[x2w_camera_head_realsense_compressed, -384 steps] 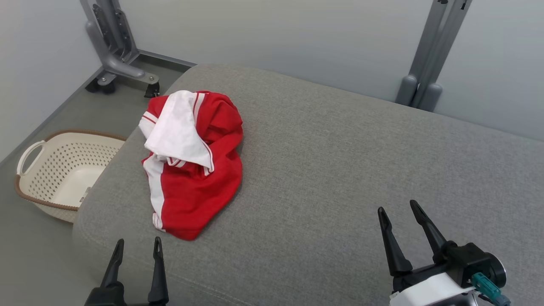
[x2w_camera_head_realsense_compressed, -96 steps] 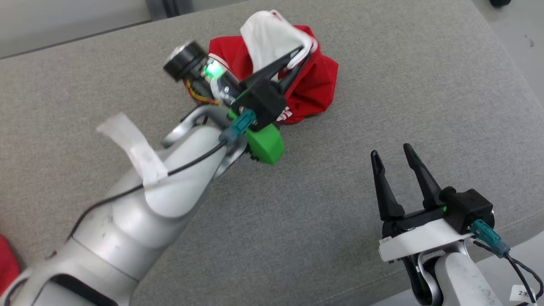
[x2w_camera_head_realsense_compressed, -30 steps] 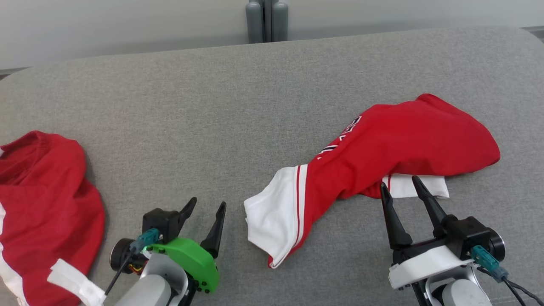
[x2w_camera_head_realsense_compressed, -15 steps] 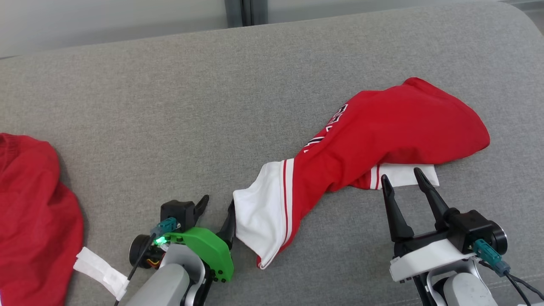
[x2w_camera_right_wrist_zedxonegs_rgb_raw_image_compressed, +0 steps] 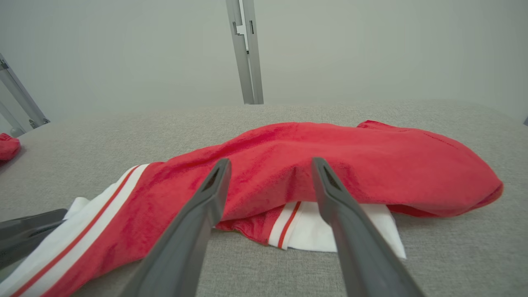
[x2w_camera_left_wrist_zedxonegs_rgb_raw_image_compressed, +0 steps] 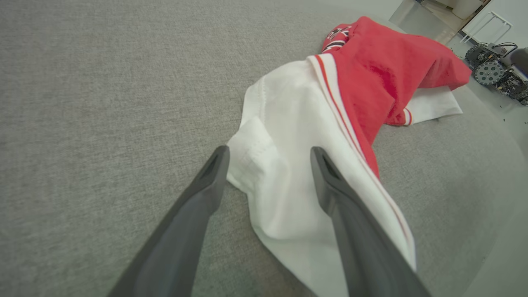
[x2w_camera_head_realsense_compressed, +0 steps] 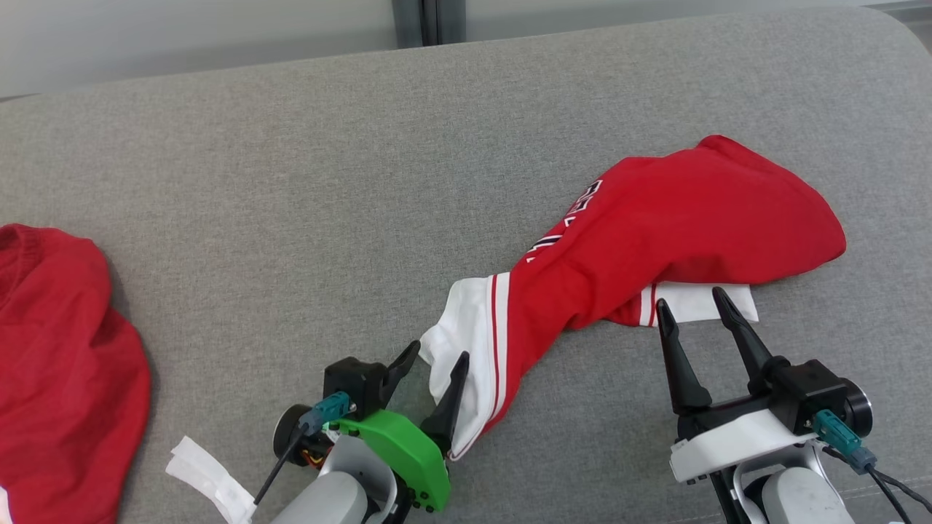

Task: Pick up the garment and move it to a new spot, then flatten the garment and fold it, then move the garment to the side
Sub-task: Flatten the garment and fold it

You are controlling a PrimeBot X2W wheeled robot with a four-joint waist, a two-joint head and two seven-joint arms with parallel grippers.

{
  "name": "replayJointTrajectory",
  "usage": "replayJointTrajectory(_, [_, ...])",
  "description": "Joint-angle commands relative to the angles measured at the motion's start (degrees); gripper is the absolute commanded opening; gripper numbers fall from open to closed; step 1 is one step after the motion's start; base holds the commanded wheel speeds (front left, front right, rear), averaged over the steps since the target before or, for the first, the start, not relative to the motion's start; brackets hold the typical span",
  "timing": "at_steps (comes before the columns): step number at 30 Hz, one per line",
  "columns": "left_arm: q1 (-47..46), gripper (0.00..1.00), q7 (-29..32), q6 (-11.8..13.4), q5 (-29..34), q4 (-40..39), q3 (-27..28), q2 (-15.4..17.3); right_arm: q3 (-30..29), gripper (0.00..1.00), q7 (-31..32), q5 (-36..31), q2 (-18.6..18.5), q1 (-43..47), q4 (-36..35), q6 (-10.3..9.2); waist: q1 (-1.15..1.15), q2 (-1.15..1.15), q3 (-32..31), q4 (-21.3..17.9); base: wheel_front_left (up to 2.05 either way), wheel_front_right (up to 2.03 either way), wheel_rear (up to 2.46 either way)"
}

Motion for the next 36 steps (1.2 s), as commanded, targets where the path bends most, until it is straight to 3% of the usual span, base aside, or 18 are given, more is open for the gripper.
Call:
replayJointTrajectory(1, [0.75,1.0,0.33,0.02,0.46,-0.41,-0.3,0.84,0.04,1.0,-0.13,-0.26,-0.19,0.33,-0.1,0.01,0.0,0.0,0.02,0.09,0.0,0.0,0.0])
replayJointTrajectory(7, [-0.19,1.0,0.24,0.98,1.23,0.2,-0.64,1.08,0.6,1.0,-0.13,-0.02,-0.17,0.01,0.12,0.01,0.0,0.0,0.11,-0.08,0.0,0.0,0.0])
replayJointTrajectory(20, [1.41,1.0,-3.36,5.69,-0.83,0.66,4.79,2.75,0.82,1.0,-0.13,0.37,-0.76,0.46,0.22,0.01,0.0,0.0,0.34,-1.27,0.0,0.0,0.0])
replayJointTrajectory(36, [-3.16,1.0,-1.43,3.25,1.54,7.12,-0.28,-0.73,1.09,1.0,-0.13,0.71,-1.53,-1.45,-0.35,0.01,0.0,0.0,1.98,-0.81,0.0,0.0,0.0])
